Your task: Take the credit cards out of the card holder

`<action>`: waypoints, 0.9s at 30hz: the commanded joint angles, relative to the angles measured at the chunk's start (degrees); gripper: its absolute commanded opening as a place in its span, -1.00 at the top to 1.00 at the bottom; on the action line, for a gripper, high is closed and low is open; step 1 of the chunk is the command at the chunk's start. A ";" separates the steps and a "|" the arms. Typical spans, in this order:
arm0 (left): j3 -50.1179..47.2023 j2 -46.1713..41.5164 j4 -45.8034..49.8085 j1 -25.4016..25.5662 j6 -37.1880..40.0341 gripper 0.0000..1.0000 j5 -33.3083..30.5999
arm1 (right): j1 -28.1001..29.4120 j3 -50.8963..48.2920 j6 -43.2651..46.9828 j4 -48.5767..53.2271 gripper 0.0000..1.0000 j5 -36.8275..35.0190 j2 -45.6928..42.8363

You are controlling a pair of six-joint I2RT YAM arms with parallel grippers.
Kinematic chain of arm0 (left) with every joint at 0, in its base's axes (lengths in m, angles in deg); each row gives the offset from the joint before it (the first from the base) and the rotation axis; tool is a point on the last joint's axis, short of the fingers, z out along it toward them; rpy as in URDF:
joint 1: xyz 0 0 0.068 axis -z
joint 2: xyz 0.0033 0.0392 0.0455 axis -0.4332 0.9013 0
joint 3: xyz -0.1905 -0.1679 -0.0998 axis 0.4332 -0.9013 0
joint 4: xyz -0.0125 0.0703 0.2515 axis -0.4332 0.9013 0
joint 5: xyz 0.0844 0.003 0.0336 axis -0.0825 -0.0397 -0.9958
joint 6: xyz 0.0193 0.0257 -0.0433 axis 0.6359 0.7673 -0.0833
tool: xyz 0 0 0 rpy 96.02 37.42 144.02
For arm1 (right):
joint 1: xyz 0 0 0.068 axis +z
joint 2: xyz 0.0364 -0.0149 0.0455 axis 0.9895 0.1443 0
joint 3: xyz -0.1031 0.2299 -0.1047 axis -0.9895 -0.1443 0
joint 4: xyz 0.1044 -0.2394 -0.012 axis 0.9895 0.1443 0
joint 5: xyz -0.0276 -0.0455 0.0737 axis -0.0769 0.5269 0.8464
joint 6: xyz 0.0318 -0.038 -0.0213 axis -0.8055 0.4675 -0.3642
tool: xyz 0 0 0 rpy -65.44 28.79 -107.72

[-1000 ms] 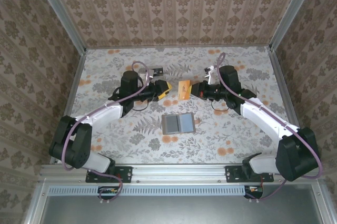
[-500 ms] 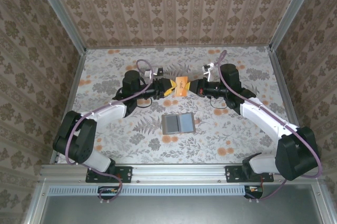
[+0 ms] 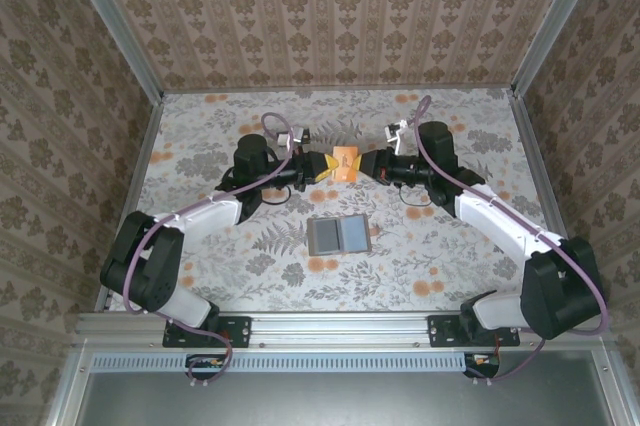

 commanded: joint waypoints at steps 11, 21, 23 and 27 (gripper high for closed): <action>11.63 -8.87 51.67 -2.69 37.23 1.00 -8.35 | -0.67 -0.42 7.27 9.04 -0.82 -2.81 -3.65; 16.66 -13.16 67.70 -3.32 68.95 1.00 -31.66 | -0.63 -0.93 11.25 13.99 -1.00 -7.74 -7.85; 16.73 -13.75 68.12 -3.07 76.26 0.94 -32.05 | -0.66 -0.94 11.96 14.96 -1.00 -8.75 -8.77; 16.32 -15.28 68.43 -2.53 89.00 1.00 -38.09 | -0.74 -0.73 13.55 16.56 -1.00 -9.36 -10.12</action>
